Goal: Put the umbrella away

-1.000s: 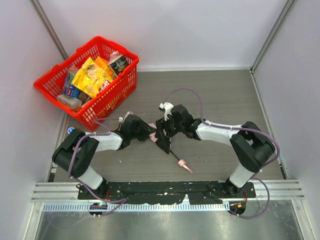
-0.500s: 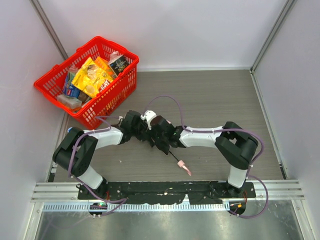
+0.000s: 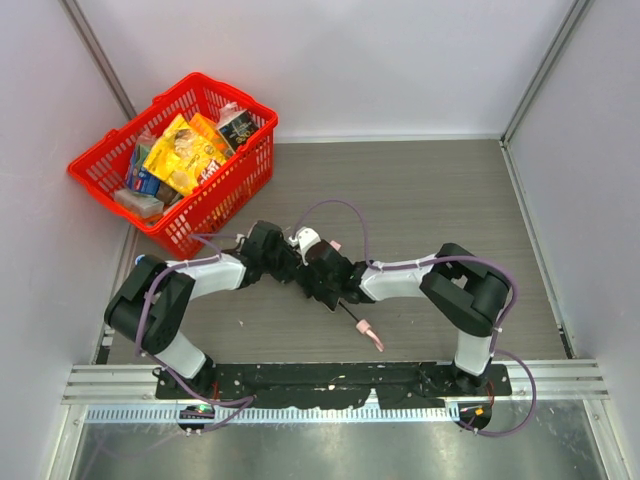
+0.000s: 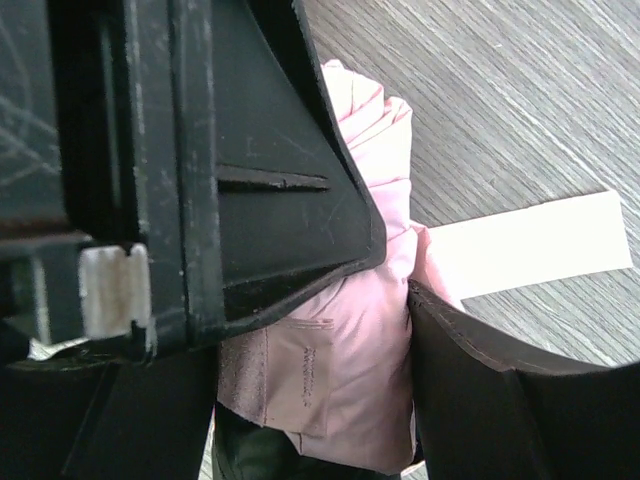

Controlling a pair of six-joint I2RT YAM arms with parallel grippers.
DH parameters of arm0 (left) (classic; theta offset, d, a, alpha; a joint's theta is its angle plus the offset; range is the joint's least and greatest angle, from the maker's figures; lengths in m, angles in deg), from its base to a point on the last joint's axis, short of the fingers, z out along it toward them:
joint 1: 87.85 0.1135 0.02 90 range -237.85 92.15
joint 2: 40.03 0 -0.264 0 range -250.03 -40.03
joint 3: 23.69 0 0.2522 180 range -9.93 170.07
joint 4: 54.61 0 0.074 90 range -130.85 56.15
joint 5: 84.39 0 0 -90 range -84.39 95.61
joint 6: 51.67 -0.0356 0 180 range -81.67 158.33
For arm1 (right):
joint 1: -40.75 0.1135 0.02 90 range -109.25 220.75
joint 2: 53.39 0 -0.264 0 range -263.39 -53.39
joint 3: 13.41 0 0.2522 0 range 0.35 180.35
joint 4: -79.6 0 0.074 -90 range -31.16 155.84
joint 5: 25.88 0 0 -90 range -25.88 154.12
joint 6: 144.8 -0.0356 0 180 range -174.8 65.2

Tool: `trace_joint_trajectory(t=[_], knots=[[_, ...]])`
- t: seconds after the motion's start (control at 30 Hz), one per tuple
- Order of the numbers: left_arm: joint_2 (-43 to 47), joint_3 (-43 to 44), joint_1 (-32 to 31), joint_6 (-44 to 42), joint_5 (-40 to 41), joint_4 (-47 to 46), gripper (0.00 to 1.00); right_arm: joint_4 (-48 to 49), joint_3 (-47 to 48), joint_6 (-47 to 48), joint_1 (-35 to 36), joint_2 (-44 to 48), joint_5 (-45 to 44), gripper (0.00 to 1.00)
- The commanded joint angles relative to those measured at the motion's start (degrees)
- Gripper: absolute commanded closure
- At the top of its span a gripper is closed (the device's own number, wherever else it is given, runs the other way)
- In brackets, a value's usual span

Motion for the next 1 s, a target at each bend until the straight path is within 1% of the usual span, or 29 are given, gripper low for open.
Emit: trace_joint_trajectory(t=[0.0,0.07,0.1,0.13,0.17,0.2,0.23,0.27,0.3,0.37,0.4,0.43,0.47,0.5,0.53,0.57,0.67,0.77,0.83,0.97], knots=[[-3.9,-4.2,-1.7,-2.6,-1.5,14.1,1.0,-2.2,-2.4,-0.7,0.0,-3.5,1.0,0.3],[-3.0,-4.8,-1.7,-2.3,-1.6,13.5,1.0,-1.7,-2.1,-0.8,-0.2,-4.7,1.0,0.38],[-2.7,-5.1,-1.7,-2.1,-1.3,13.3,1.0,-1.4,-2.0,-0.9,-0.5,-5.5,1.3,0.49],[-2.2,-5.4,-1.6,-2.0,-1.1,13.1,1.0,-1.3,-1.8,-1.1,-0.6,-6.1,1.5,0.55],[-1.9,-5.6,-1.6,-2.1,-1.0,12.7,1.0,-0.9,-1.7,-1.3,-0.8,-6.3,2.5,0.65],[-1.4,-5.9,-1.6,-2.1,-0.8,12.4,1.0,-0.3,-1.8,-1.4,-0.8,-6.4,3.1,0.71],[-1.0,-6.3,-1.6,-2.1,-0.9,11.9,1.0,0.0,-1.9,-1.7,-0.9,-6.2,3.4,0.83],[-0.5,-6.7,-1.6,-2.2,-0.7,11.1,1.0,0.7,-2.2,-1.8,-0.9,-6.0,4.2,0.88],[0.0,-7.1,-1.6,-2.4,-0.7,9.1,1.0,1.0,-2.3,-1.8,-1.0,-5.7,4.7,0.99],[1.0,-8.7,-1.1,-2.6,-1.9,4.0,1.0,1.8,-2.9,-1.9,-1.5,-5.2,6.4,0.99],[1.7,-10.0,-0.8,-2.5,-2.7,0.3,0.96,2.9,-3.6,-1.9,-1.9,-4.6,9.0,0.99],[2.5,-11.2,-0.2,-2.1,-3.3,-2.3,0.82,4.1,-4.2,-2.1,-2.7,-4.4,10.9,0.99],[3.4,-11.9,0.3,-1.5,-3.4,-3.9,0.63,6.0,-5.7,-2.4,-3.3,-3.8,14.7,0.99],[4.1,-12.6,0.6,-1.3,-3.3,-5.3,0.5,7.3,-7.3,-3.3,-4.7,-3.4,16.3,0.99],[5.1,-13.0,1.1,-1.4,-3.1,-5.8,0.42,9.7,-7.9,-4.6,-6.3,-2.9,19.9,0.99],[6.0,-13.2,1.4,-1.9,-2.8,-5.9,0.34,10.7,-9.3,-5.2,-7.1,-2.7,21.3,0.99],[8.9,-13.1,1.8,-3.5,-0.9,-4.2,0.19,15.7,-11.0,-8.8,-10.4,-2.5,29.3,0.99],[10.2,-13.9,2.1,-3.6,-0.2,-4.0,0.01,19.5,-12.1,-11.4,-12.5,-2.9,35.7,0.99],[9.6,-13.7,2.5,-4.1,-0.8,-4.0,0.0,21.4,-12.0,-12.8,-13.5,-3.1,40.6,0.99],[5.3,-10.4,2.5,-4.9,-3.0,-2.6,0.0,25.6,-12.3,-15.8,-14.3,-3.1,44.3,0.99]])
